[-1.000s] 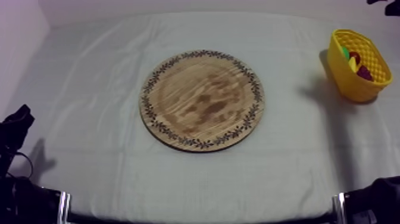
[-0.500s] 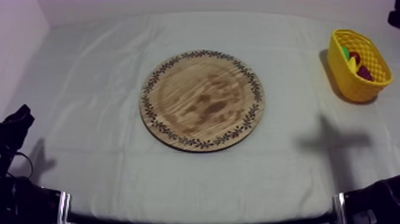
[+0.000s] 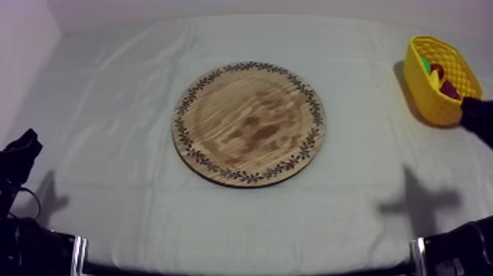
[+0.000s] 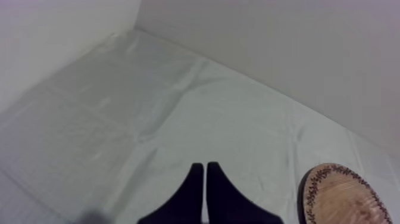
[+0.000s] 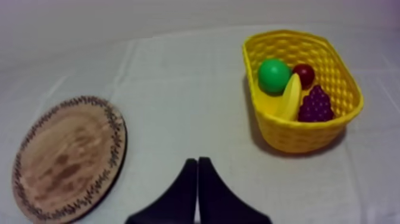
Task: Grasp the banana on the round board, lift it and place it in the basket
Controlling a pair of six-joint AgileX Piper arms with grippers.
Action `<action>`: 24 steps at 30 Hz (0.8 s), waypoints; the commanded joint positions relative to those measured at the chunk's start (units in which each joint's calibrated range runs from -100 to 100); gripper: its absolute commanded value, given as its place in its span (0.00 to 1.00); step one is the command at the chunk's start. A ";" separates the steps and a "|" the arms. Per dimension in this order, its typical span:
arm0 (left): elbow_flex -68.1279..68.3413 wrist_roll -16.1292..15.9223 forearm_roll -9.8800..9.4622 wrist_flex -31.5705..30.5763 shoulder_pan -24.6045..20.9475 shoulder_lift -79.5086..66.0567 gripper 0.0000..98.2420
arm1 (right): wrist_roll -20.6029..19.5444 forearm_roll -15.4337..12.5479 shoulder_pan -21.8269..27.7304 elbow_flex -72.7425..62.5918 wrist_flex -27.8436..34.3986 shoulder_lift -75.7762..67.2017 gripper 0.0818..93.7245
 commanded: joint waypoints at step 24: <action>0.00 -0.01 -0.02 0.00 -0.01 0.04 0.00 | 12.16 -3.02 0.38 19.82 -8.75 -15.35 0.02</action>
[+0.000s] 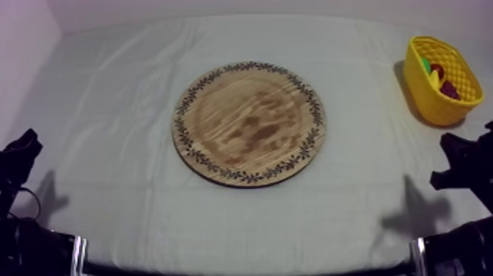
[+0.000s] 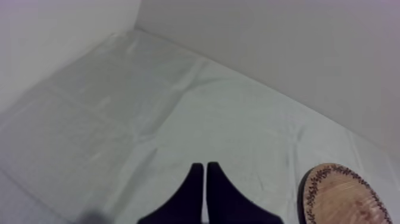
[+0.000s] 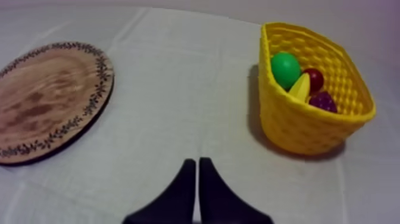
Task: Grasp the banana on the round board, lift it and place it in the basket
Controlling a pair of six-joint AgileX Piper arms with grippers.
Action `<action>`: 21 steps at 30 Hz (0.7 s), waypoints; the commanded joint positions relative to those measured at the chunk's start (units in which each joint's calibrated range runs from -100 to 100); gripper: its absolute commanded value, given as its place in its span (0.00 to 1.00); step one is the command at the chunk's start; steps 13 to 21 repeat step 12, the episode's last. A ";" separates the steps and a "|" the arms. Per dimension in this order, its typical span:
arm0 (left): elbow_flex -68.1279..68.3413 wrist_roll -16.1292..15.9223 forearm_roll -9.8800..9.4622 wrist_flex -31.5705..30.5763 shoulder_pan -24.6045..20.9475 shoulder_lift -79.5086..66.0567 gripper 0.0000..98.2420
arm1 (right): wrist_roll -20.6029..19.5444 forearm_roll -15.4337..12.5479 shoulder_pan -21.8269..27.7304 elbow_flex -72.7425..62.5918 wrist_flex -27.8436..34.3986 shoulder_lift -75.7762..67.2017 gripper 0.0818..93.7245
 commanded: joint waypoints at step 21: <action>0.00 -0.01 -0.02 0.00 -0.01 0.04 0.00 | 0.83 0.12 -4.67 0.07 -1.13 -2.49 0.00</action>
